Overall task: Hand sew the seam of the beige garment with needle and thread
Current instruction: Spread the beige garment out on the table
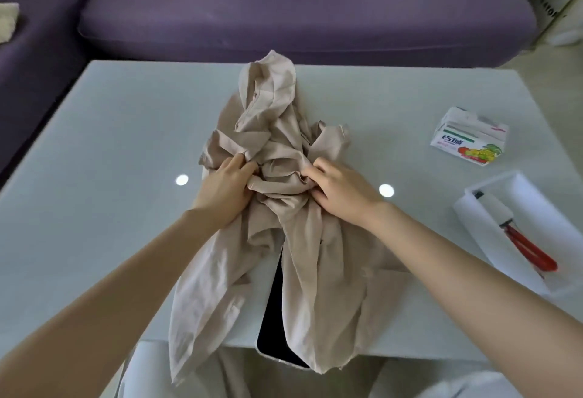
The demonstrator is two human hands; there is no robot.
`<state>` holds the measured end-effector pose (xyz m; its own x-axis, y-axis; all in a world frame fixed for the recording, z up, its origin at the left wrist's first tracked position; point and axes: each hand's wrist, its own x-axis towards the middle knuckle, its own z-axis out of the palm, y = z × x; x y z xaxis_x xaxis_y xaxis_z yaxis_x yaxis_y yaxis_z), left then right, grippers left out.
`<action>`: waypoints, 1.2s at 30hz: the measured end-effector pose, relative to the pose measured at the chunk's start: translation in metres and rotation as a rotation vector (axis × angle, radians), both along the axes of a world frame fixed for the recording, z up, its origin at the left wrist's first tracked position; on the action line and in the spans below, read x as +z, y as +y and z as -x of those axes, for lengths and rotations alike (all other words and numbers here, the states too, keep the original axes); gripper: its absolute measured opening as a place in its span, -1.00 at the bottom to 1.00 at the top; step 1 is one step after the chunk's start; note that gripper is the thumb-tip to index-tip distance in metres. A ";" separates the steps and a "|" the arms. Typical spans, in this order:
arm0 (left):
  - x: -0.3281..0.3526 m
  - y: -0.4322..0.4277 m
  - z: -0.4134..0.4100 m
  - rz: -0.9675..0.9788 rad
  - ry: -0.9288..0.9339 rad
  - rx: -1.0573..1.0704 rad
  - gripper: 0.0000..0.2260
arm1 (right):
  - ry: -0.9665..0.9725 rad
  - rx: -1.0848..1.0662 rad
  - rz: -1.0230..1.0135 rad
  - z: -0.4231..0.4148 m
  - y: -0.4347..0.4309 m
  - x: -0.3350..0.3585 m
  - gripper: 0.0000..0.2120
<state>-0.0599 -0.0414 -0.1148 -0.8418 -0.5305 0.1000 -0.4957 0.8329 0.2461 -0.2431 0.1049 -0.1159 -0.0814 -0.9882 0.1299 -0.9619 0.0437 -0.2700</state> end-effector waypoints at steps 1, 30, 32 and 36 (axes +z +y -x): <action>0.000 0.002 0.001 0.010 -0.005 0.017 -0.86 | -0.006 -0.018 0.002 0.001 0.001 -0.003 -0.74; 0.023 0.198 -0.038 -0.205 -0.316 0.288 -0.31 | 0.068 -0.312 -0.241 -0.100 0.155 0.013 -0.63; 0.026 0.193 -0.043 -0.129 -0.309 0.268 -0.33 | 0.058 -0.317 -0.235 -0.100 0.157 0.015 -0.52; 0.037 0.180 -0.063 0.101 -0.327 0.202 -0.24 | 0.020 -0.301 -0.219 -0.109 0.149 0.023 -0.30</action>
<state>0.0028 0.1383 -0.0782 -0.7175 -0.6900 -0.0959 -0.6907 0.7225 -0.0304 -0.1340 0.2539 -0.0932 -0.3725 -0.9248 -0.0774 -0.9020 0.3804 -0.2041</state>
